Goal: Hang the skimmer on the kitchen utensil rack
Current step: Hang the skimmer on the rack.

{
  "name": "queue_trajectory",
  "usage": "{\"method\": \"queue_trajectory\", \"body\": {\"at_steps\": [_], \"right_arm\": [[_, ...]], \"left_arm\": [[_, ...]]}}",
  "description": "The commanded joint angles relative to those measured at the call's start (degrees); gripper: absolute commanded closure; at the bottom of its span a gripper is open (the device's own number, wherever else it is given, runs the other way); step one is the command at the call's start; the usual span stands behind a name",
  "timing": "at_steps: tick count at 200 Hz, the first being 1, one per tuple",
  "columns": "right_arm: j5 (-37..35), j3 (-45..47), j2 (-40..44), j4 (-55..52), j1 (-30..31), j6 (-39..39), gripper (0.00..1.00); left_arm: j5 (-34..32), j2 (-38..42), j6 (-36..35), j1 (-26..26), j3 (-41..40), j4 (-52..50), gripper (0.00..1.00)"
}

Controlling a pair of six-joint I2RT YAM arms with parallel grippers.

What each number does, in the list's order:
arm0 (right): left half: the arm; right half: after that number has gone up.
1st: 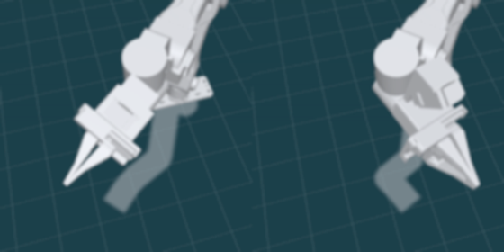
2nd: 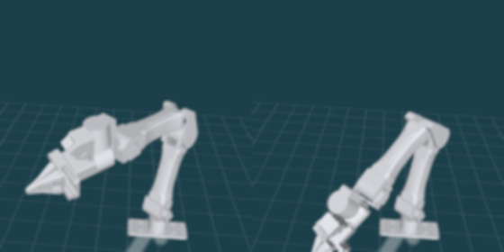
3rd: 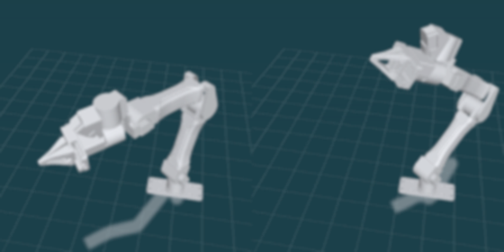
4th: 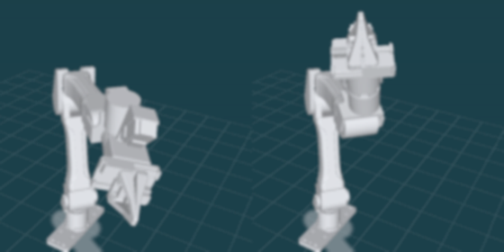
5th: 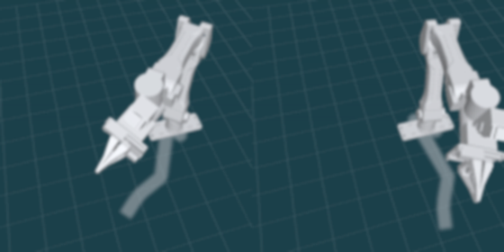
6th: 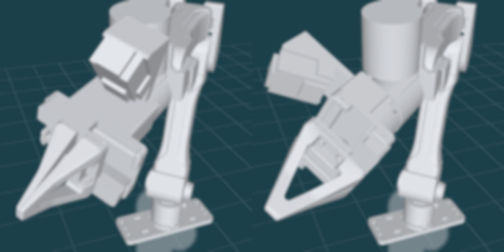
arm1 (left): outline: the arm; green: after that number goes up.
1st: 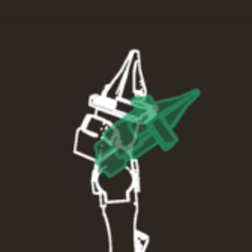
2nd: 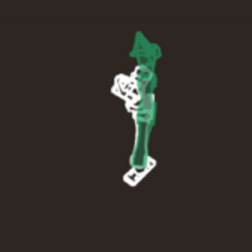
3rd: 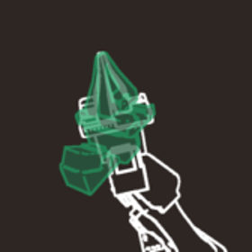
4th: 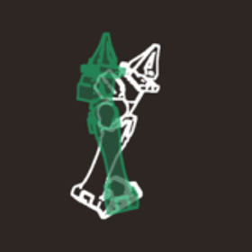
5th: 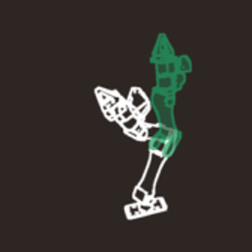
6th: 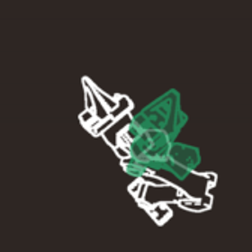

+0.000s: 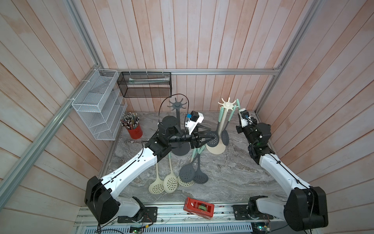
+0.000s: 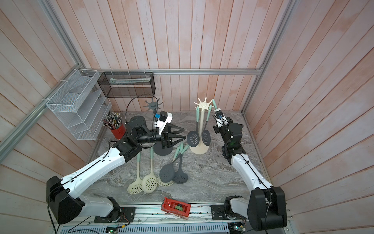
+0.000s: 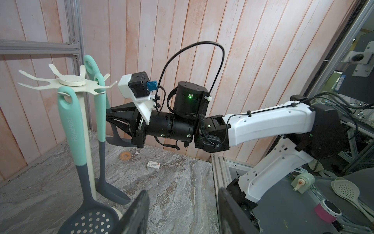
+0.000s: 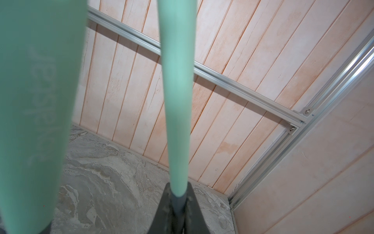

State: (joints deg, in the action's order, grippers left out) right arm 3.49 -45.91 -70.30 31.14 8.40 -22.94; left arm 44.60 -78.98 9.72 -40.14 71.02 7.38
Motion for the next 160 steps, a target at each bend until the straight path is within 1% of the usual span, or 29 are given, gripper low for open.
{"method": "queue_trajectory", "body": {"at_steps": [1,87,160], "right_arm": [[-2.1,-1.9,-0.5,1.2,0.5,-1.1,1.0],[-4.3,-3.8,-2.1,0.2,1.7,-2.3,1.0],[-1.3,-2.0,-1.6,0.3,1.8,-4.0,1.0]], "left_arm": [[0.7,-0.5,0.2,0.2,0.9,1.3,0.44],[1.0,-0.5,0.4,0.2,0.9,1.4,0.44],[0.6,-0.6,0.2,0.3,0.6,1.3,0.45]]}}
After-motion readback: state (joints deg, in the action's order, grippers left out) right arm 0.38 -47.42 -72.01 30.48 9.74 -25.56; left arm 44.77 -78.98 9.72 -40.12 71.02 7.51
